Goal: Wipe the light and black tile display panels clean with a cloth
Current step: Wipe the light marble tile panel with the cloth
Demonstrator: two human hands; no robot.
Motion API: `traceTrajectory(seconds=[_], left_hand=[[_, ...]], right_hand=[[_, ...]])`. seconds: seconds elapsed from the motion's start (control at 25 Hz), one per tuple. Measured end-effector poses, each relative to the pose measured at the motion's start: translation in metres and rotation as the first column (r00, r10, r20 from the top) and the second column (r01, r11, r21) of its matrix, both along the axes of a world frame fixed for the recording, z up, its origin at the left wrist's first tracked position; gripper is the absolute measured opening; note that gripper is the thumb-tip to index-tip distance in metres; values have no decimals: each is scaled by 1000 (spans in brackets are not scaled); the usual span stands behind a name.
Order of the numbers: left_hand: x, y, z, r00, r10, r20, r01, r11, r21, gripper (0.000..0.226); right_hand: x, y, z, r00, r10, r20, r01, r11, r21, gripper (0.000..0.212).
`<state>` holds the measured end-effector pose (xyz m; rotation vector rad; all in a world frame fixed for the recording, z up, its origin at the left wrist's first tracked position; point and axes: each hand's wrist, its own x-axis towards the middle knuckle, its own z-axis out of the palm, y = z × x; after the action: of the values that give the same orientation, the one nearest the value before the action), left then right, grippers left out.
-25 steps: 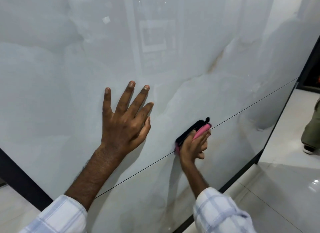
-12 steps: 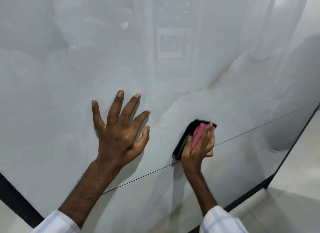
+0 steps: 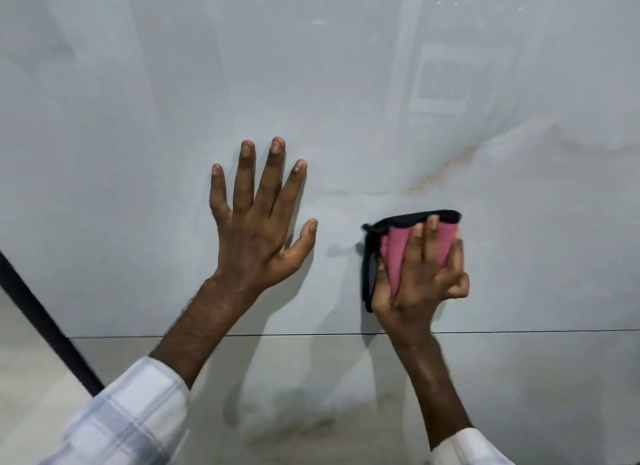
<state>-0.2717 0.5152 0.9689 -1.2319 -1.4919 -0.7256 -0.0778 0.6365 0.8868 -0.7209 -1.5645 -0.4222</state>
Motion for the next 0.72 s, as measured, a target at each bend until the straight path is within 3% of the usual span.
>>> traceTrajectory(seconds=[0.08,0.16,0.2,0.28,0.36,0.44,0.52,0.64,0.72], left_hand=[[0,-2,-5,1000,19,4,-19,999,-42,73],[1,-2,-3,1000,25,1,-25,998,-61,75],[2,-2,-1,1000,14,7,-14,998,-61,75],[3,-5,2,999,-28,28,29,998,-57,75],[3,-10,9,998,-62,29,63,998,-17,68],[3,-14,27,995,-96,31,94,994,46,60],[0,-16,52,994,-105,7,104,991,80,62],[-12,-14,72,998,-49,-33,50,998,44,69],[-17,-13,66,998,-22,-62,23,1000,19,71]], right_hand=[[-1,-7,-31,940,128,315,-160,984,77,75],[12,-3,-48,827,227,515,-310,947,80,70],[21,2,-38,814,256,521,-349,933,87,66],[33,9,5,883,255,395,-332,933,141,62],[41,21,65,976,146,165,-172,972,159,64],[37,27,103,1000,21,-4,-20,991,135,72],[24,19,93,998,-24,49,16,986,166,78],[12,0,38,924,-7,382,-115,948,296,80],[20,3,29,865,-11,502,-192,916,351,74]])
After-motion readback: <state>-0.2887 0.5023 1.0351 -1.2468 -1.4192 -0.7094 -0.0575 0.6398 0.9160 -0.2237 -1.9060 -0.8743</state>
